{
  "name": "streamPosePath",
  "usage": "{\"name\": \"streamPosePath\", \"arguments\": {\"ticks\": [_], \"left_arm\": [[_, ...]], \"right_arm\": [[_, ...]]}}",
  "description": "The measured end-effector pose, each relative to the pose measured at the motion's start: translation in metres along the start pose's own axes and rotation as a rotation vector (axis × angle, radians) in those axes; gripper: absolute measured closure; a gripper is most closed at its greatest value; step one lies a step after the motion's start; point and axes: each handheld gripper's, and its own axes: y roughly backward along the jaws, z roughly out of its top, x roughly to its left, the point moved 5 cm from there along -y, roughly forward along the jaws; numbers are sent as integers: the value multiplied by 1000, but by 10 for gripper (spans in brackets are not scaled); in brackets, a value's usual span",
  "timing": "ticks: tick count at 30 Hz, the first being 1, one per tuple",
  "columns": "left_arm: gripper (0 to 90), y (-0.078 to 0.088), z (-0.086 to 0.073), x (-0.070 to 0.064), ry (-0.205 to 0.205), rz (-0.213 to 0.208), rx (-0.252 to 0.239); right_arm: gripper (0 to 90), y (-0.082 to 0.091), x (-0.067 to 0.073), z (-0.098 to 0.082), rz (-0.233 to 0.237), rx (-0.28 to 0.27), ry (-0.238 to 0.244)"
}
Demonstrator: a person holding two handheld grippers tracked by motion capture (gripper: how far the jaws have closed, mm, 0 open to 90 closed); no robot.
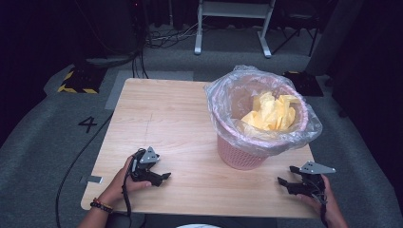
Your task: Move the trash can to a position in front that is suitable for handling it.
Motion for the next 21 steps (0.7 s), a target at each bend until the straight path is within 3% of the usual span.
{"name": "streamPosePath", "arguments": {"ticks": [19,21], "left_arm": [[139,0,0,0,-2,0,0],[139,0,0,0,-2,0,0]], "right_arm": [[221,-1,-4,1,-5,3,-7],[232,0,-9,1,-36,5,-7]]}}
